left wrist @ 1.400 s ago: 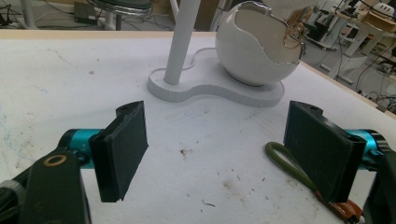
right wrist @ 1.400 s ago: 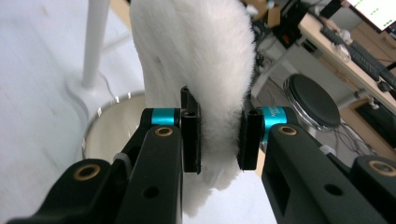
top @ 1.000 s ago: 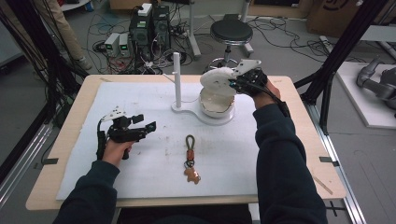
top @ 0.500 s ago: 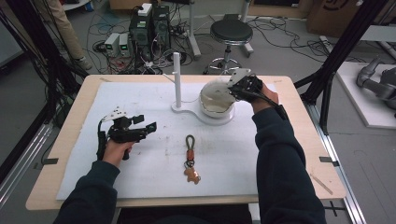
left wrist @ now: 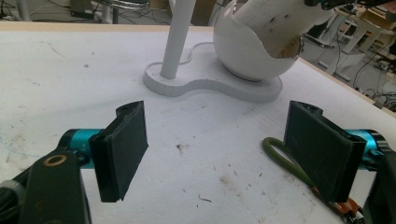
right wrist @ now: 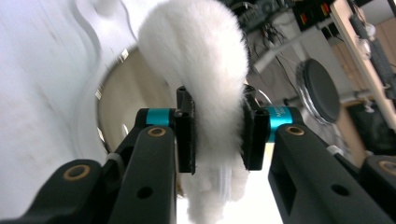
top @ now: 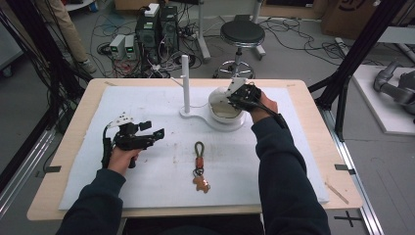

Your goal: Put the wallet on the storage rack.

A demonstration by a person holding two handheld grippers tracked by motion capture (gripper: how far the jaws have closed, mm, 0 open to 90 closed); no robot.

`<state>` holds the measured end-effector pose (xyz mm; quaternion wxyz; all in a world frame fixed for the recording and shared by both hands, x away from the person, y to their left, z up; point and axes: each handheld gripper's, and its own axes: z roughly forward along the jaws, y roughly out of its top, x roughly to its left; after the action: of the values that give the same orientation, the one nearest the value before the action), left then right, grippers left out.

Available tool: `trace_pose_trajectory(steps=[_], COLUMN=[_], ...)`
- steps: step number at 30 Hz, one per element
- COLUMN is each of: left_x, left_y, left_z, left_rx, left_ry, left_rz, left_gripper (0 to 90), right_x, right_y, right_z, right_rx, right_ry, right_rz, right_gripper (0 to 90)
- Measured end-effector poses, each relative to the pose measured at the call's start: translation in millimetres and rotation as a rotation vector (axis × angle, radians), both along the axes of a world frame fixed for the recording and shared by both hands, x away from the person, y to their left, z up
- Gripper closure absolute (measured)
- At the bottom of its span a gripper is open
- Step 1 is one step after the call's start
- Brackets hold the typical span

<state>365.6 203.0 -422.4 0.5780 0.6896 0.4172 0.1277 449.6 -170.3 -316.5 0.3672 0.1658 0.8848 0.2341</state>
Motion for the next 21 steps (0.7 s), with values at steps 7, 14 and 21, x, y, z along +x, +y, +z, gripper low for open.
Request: trace_pose_trajectory(steps=[7, 14, 21], left_x=[-0.2, -0.5, -0.6], left_y=[-0.9, -1.1, -0.7], left_z=[-0.2, -0.4, -0.8], left_rx=[0.002, 0.003, 0.005], left_ry=[0.002, 0.003, 0.007], left_rz=[-0.003, -0.004, -0.005], left_gripper=[21.6, 21.6, 21.6], right_x=[1.1, 7.7, 5.7], right_y=[-3.0, 3.1, -4.2], right_z=[-7.5, -19.0, -18.0], right_rx=[0.078, 0.024, 0.080], right_ry=[0.009, 0.037, 0.068], right_rz=[0.021, 0.042, 0.006], right_gripper=[74.0, 74.1, 55.0])
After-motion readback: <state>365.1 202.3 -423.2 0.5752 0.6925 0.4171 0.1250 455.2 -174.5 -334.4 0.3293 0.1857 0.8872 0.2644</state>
